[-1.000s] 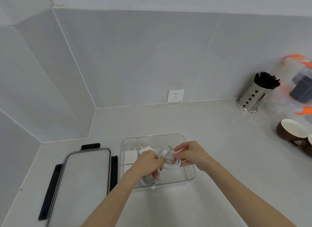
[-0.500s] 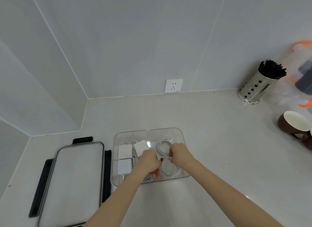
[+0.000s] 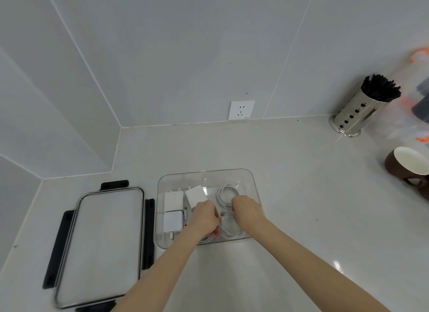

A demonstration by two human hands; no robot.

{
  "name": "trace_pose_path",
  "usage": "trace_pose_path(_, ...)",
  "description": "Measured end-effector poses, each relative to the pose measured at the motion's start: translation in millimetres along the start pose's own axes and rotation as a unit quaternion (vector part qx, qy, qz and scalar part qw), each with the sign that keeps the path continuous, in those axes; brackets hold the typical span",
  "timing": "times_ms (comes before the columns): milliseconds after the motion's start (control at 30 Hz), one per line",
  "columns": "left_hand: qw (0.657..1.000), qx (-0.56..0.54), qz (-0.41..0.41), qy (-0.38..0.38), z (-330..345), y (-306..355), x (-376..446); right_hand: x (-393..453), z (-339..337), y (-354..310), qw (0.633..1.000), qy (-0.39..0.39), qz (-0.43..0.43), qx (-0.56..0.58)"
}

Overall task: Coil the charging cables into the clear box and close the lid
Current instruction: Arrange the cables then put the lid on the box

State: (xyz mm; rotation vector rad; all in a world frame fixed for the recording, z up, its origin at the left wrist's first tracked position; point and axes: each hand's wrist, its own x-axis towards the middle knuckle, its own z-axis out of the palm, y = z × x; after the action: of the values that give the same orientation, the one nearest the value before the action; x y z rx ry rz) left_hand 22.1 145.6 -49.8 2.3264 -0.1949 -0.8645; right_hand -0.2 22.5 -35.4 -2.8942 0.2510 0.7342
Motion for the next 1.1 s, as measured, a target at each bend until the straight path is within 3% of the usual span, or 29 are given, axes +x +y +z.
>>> trace_pose_path(133, 1.000, -0.008, 0.020, 0.007, -9, -2, -8, -5, -9, -1, 1.000, 0.024, -0.005, 0.014)
trace_pose_path(233, 0.997, -0.056, 0.032, 0.041, -30, -10, -20, -7, -23, -10, 0.992, 0.084, -0.013, 0.090)
trace_pose_path(367, 0.975, -0.152, 0.032, 0.159, -77, -35, -53, -16, -42, -52, 0.950, 0.150, -0.074, 0.265)
trace_pose_path(533, 0.936, -0.186, 0.001, 0.298, -126, -92, -90, -27, -41, -128, 0.890, 0.143, -0.148, 0.407)
trace_pose_path(667, 0.908, -0.167, -0.056, 0.380, -147, -144, -104, -25, -27, -183, 0.873, 0.087, -0.127, 0.462)
trace_pose_path(833, 0.907, -0.126, -0.141, 0.375, -150, -207, -98, -16, 9, -230, 0.917, -0.010, -0.064, 0.394)
trace_pose_path(967, 0.908, -0.123, -0.199, 0.346, -142, -244, -93, -6, 38, -238, 0.967, -0.010, -0.027, 0.251)
trace_pose_path(1100, 0.900, -0.099, -0.240, 0.351, -141, -261, -88, 3, 57, -238, 0.979, 0.017, 0.007, 0.204)
